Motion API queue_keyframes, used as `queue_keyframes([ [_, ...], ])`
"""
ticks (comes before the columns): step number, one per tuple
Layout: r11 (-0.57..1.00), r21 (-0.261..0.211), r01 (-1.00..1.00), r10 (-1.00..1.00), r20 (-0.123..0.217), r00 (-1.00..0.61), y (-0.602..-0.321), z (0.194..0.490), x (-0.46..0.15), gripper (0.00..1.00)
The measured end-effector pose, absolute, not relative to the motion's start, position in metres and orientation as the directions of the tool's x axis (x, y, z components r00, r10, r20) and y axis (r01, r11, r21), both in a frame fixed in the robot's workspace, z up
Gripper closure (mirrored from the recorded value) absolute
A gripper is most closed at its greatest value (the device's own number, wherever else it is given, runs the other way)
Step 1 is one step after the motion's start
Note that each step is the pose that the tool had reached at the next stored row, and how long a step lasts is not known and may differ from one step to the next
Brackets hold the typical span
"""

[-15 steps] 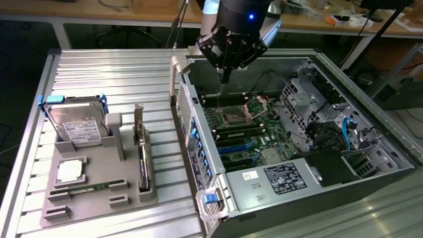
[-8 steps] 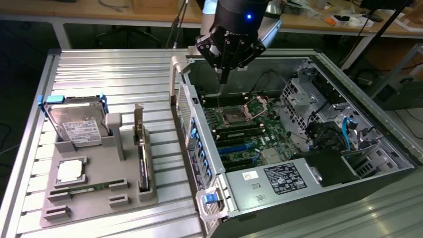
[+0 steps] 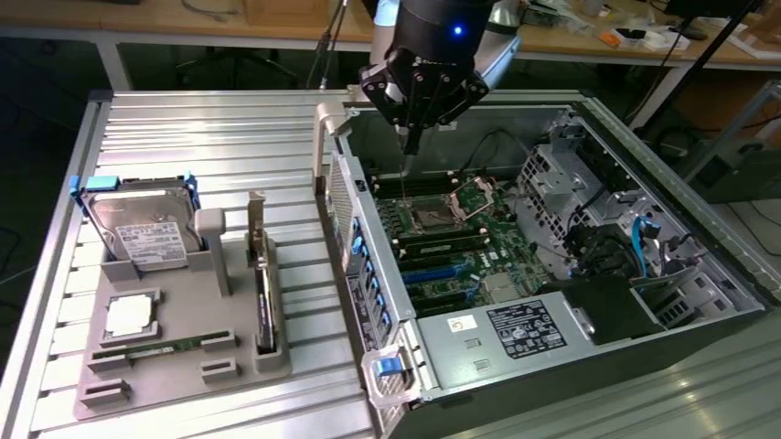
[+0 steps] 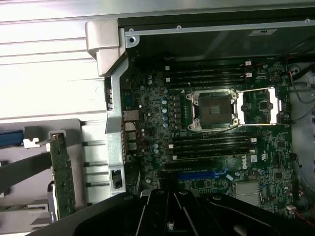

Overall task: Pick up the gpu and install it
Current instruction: 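Reach for the gpu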

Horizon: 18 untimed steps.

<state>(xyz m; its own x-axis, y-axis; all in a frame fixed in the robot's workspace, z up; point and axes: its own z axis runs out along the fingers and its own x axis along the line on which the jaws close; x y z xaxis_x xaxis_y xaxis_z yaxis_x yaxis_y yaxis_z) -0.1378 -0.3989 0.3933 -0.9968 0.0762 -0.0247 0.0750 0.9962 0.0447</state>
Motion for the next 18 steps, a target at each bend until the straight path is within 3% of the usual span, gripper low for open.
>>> queue_keyframes([
  [18, 0.996, 0.045, 0.075, 0.076, -0.025, -0.997, -0.3989, 0.3933, -0.1429, 0.89],
])
